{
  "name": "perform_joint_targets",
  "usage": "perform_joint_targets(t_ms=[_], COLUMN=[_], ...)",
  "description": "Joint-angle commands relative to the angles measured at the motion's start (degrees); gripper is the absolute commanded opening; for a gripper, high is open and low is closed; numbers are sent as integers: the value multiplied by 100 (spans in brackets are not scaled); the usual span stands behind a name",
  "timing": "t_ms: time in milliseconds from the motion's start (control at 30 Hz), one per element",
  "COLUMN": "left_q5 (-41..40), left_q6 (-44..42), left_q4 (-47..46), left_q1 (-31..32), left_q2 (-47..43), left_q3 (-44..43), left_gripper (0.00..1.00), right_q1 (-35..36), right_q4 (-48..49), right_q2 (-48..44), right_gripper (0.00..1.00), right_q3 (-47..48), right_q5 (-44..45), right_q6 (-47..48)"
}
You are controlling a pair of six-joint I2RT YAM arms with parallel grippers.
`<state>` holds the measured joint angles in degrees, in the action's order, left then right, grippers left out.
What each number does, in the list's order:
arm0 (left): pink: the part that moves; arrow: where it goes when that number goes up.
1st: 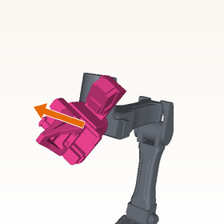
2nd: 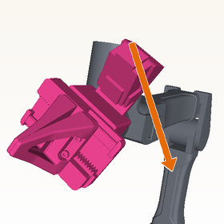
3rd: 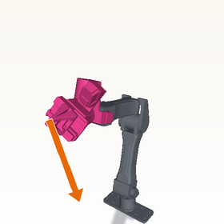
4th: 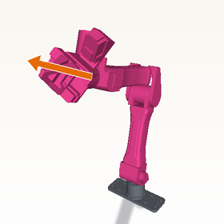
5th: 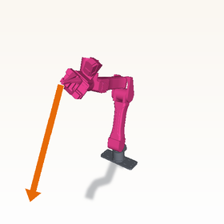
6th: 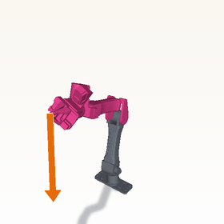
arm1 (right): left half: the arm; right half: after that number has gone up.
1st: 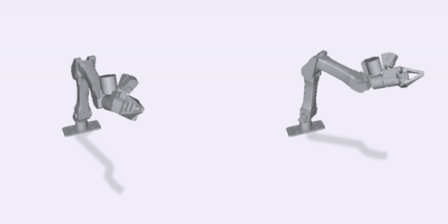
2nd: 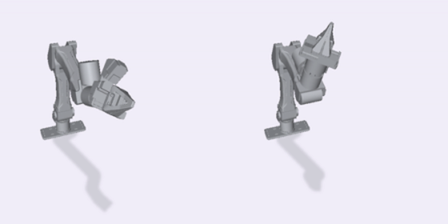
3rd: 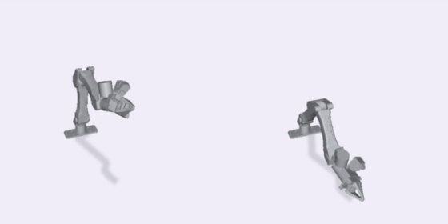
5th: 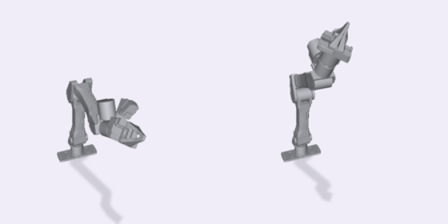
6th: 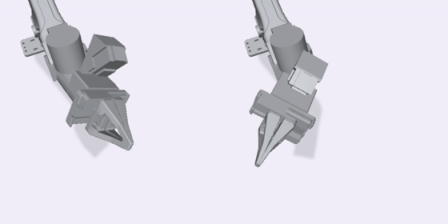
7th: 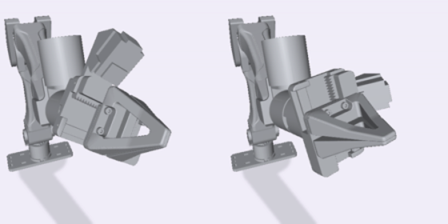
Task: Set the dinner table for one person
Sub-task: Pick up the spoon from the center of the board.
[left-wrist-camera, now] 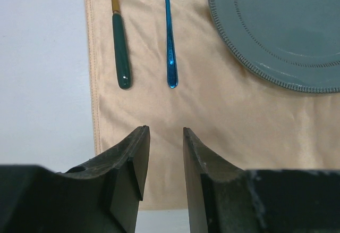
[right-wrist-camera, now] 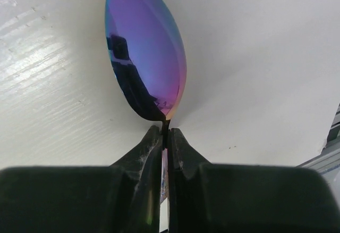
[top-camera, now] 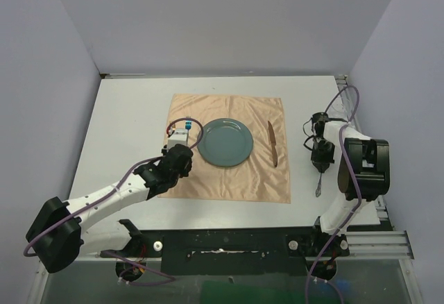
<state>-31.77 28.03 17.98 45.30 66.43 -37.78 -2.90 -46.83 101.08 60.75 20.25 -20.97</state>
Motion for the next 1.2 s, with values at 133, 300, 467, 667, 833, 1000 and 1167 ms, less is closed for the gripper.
perform_joint_targets(t_ms=[133, 300, 467, 667, 833, 1000, 1167], left_q5=[-154, -181, -174, -157, -149, -120, -93], left_q6=[-8, -1, 18, 27, 57, 125, 204], left_q4=[-48, -2, 46, 47, 73, 143, 196], left_q1=[18, 22, 22, 18, 23, 16, 23], left_q2=[86, 126, 109, 111, 149, 153, 78], left_q3=[-313, -359, -384, -396, -420, -445, -409], left_gripper=[29, 29, 28, 28, 28, 28, 28], right_q1=[-403, -453, -457, -442, -435, -304, 76], right_q4=[986, 1236, 1416, 1604, 2100, 2849, 3442], right_q2=[-150, -620, -1095, -1535, -1552, -960, -96], right_gripper=[0, 0, 0, 0, 0, 0, 0], right_q3=[-233, -265, -262, -156, -205, -262, 104], right_q5=[-1073, -1690, -2122, -2719, -3521, -4660, -5528], right_q6=[162, 122, 32, -84, -165, -225, -271])
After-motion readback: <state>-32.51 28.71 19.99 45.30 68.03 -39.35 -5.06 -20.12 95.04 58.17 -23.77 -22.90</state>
